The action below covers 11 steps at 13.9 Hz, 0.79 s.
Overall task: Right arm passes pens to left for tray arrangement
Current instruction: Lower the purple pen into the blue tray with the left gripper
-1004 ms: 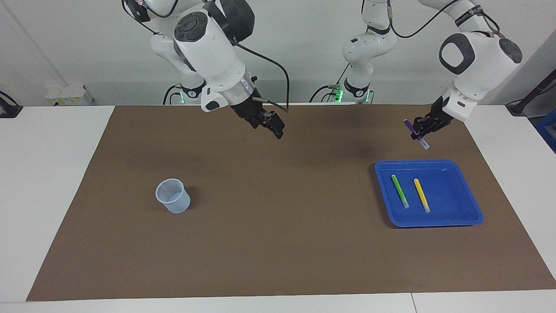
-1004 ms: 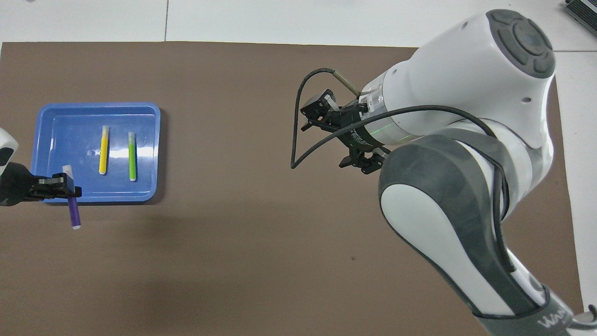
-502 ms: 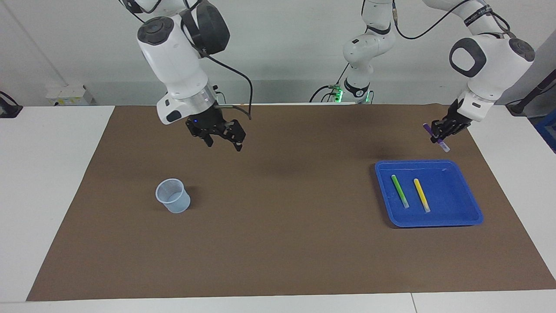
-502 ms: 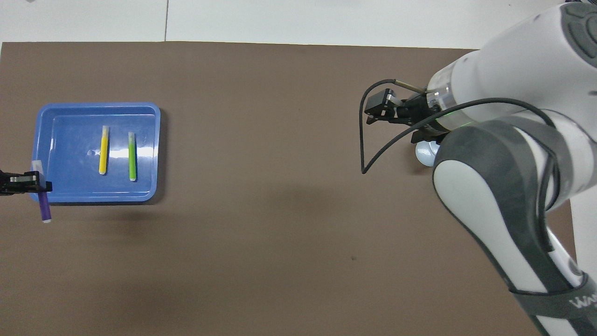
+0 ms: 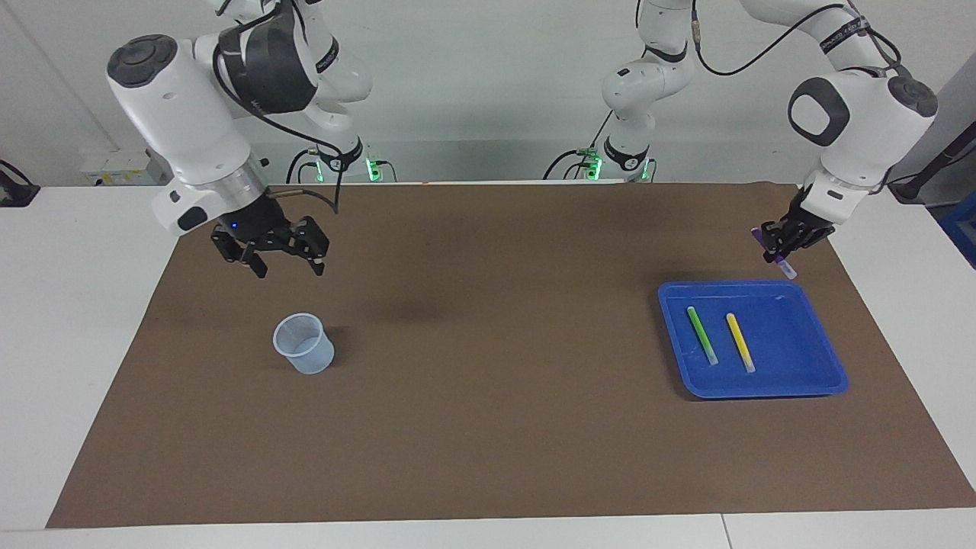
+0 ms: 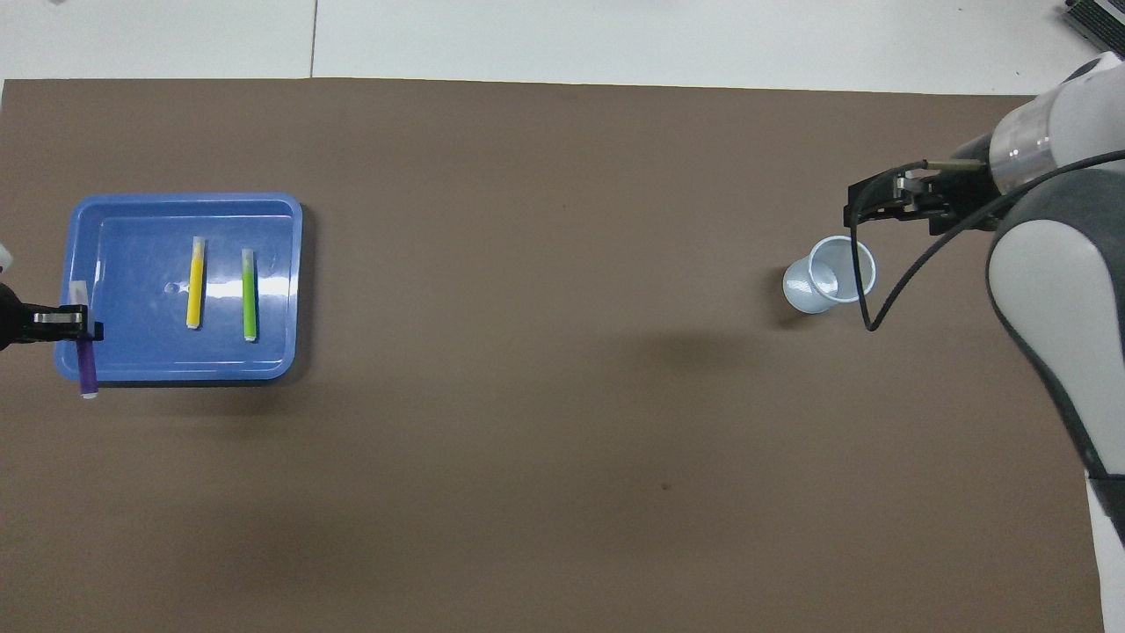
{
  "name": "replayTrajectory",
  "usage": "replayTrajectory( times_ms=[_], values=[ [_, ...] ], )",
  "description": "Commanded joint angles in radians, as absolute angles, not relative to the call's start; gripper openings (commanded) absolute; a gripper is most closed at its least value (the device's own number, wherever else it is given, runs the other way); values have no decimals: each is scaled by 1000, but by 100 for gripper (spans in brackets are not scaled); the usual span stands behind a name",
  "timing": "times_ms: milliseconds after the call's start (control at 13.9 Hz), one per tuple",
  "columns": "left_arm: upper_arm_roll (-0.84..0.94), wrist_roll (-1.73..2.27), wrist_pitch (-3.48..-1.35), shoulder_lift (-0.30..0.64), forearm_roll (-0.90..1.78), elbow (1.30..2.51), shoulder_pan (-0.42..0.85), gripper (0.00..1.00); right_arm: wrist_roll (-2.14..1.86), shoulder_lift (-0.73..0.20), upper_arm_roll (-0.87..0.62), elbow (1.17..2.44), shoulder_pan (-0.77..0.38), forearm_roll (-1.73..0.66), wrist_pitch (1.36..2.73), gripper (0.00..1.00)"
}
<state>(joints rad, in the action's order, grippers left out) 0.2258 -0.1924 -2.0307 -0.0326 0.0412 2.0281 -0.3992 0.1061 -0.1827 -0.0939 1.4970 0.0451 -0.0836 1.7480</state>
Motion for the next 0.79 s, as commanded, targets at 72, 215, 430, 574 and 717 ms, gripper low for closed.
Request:
replayTrajectory(
  times_ms=[72,215,430,574,717],
  values=[
    [216,-193,-2124,92,-20,1973,-407,0,74,-134,-46,1513,44,-57,1740,100],
    [216,-193,-2126,97,-40,1970,-413,0,52,-117,-32,1514,41,-26,1723,100],
    [218,-193,-2154,126,-41,1968,-414,0,41,-104,-34,1511,32,3,1717,100],
    [216,-195,-2197,207,-43,1918,-420,0,40,-91,-35,1513,32,-9,1691,100],
    [218,-195,-2203,270,-90,1867,-423,0,40,-83,-46,1511,32,-12,1657,100]
  ],
)
